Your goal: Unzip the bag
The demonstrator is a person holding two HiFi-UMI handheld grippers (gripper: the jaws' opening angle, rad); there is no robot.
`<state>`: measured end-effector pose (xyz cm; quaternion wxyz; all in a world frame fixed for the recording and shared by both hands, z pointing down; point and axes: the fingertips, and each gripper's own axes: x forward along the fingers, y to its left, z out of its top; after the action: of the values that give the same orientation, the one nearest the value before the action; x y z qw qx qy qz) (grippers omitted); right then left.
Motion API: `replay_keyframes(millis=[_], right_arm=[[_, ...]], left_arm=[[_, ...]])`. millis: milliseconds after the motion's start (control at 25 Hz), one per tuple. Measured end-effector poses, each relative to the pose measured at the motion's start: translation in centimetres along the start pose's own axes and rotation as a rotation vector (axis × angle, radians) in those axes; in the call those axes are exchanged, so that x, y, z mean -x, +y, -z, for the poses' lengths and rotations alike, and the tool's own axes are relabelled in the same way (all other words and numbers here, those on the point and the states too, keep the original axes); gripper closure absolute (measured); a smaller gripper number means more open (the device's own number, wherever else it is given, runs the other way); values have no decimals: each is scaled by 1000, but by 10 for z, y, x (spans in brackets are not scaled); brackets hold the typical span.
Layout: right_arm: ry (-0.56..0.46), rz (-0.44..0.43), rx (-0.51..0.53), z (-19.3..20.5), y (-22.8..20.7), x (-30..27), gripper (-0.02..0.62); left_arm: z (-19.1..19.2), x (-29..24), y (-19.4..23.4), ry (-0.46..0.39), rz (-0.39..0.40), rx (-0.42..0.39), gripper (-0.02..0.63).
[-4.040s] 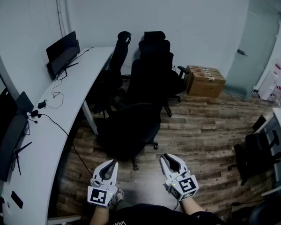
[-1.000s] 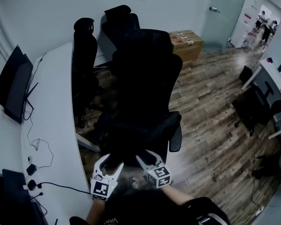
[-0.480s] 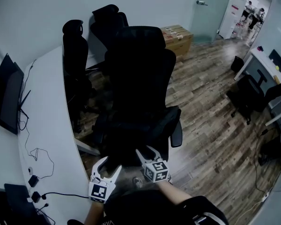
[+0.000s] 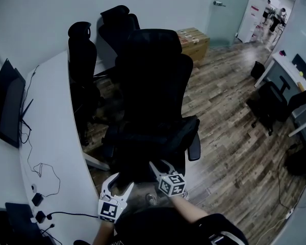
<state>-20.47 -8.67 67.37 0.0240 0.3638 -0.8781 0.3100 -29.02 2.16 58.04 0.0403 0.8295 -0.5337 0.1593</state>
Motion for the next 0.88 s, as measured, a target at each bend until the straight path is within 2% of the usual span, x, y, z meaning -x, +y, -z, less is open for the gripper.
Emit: replay_keyframes(millis=[160,360,680,720,800,880], right_arm=[[4,-5,-65,11,-4,-5,413],[-5,38,-207,22,-21,-9,412],[-25,7,-251,20,-28,-24,413],[-22,12,-247,20,-30,-25,419],[-7,20,-218,20,-31,-24,493],[11,15,-179,21,-28,-17,526]], left_arm=[[3,-1,4,14,0,9,367],[8,-1,4,37,3,4,367],[6,-2,0,33,10,13,367],[6,-3,0,33,11,13,367],[9,-3,0,48,11,7,367],[13,-4,1,63,6,8,367]])
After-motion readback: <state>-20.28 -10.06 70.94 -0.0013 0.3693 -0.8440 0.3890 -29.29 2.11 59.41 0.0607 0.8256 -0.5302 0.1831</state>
